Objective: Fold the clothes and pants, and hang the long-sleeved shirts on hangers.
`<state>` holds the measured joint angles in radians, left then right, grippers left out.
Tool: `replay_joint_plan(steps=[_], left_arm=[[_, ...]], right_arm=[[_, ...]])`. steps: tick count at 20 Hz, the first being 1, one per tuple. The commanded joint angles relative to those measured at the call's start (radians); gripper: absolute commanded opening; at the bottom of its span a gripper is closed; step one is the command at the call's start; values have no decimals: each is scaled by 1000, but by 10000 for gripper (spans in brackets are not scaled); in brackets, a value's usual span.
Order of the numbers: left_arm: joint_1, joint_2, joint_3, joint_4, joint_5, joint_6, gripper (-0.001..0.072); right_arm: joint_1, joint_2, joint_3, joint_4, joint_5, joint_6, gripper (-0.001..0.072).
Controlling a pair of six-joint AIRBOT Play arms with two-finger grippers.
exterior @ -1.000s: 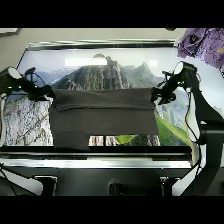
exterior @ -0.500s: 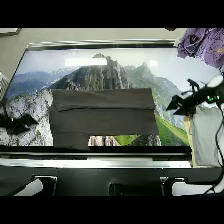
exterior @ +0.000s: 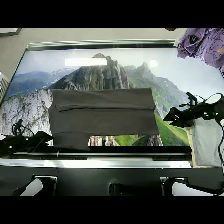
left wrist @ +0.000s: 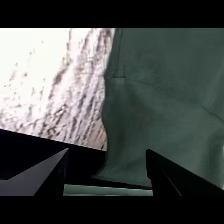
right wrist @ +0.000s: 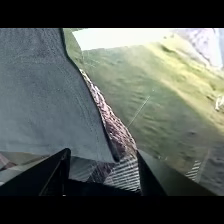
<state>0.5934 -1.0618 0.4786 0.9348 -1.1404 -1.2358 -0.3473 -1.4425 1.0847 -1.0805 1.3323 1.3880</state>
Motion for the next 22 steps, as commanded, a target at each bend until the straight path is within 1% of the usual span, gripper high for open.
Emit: replay_joint_plan(steps=[1, 4, 5, 6, 7, 8, 10, 12, 13, 14, 16, 19, 22], left_arm=[[3, -41, -21, -56, 7, 37, 546], [3, -86, -21, -94, -8, 67, 546], [3, -94, -21, -113, -19, 87, 528], [3, -99, -21, -124, -31, 97, 487], [3, -103, -21, -124, -47, 108, 379], [3, -104, -21, -124, -67, 116, 311], [3, -104, -21, -123, -111, 141, 311], [3, -104, -21, -124, -122, 141, 306], [3, -104, -21, -124, -123, 141, 182], [4, -104, -21, -124, -124, 141, 18], [4, -103, -21, -124, -124, 140, 17], [4, -103, -21, -124, -124, 140, 17], [4, -103, -21, -124, -124, 139, 17]], right_arm=[[-1, 5, -12, 4, -19, -5, 482], [-1, 5, -12, 4, -19, -5, 482], [-1, 5, -13, 3, -19, -5, 482], [-1, 5, -14, 2, -19, -5, 482], [-1, 5, -17, -6, -19, -5, 482], [-1, 5, -23, -15, -19, -5, 482], [-1, 5, -47, -43, -23, -5, 482], [-1, 5, -93, -49, -38, -5, 482], [-1, 5, -121, -46, -57, -5, 483], [-1, 5, -145, -32, -80, -10, 483], [-1, 4, -188, 8, -132, -35, 484], [-1, 4, -226, 98, -188, -103, 484], [-1, -21, -230, 133, -193, -121, 484]])
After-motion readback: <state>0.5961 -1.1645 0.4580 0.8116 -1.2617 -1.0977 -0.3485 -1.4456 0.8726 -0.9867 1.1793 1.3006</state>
